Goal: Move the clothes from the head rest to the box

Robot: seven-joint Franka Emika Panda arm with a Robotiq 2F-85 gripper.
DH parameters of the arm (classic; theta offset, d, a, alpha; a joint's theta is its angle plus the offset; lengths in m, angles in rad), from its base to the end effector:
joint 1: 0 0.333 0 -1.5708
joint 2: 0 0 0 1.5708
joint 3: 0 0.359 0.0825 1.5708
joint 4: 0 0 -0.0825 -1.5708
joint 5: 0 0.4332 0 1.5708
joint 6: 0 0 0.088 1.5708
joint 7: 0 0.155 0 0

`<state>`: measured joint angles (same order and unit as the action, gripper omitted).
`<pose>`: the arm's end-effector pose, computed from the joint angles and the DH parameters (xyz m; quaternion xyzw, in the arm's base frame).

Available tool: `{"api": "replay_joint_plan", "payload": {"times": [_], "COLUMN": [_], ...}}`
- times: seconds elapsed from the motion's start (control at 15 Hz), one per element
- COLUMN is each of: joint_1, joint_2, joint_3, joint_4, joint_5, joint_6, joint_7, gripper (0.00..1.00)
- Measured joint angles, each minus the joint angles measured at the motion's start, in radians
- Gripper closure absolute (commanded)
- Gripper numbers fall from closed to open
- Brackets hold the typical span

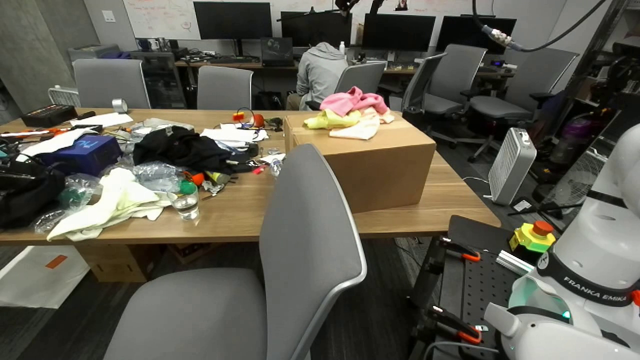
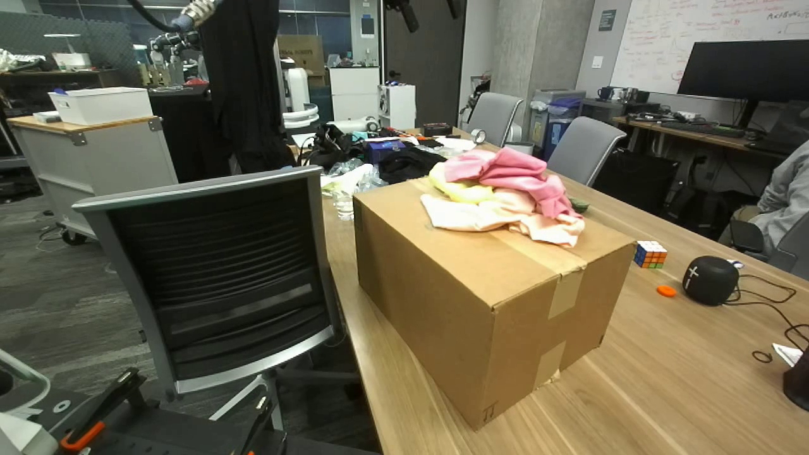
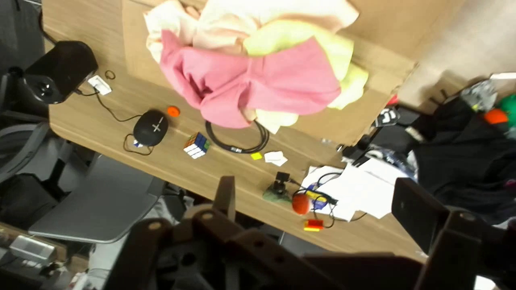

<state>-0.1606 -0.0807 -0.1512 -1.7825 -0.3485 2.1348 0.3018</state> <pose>0.5988 -0.2265 0.6230 0.9355 -0.2355 0.2107 0.1581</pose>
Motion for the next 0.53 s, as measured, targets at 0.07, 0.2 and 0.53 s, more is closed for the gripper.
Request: {"api": "replay_joint_plan", "payload": {"times": [0.07,0.2,0.53], "joint_1": [0.000,0.000,-0.001], "joint_2": [-0.027,-0.078,-0.182], "joint_3": [-0.001,-0.012,-0.070], "joint_4": [-0.014,-0.035,-0.071], "joint_5": [0.042,0.121,0.265], "joint_6": [-0.035,-0.115,-0.310], "joint_7": [-0.066,-0.201,-0.522], "gripper": [0.00,0.00,0.00]}}
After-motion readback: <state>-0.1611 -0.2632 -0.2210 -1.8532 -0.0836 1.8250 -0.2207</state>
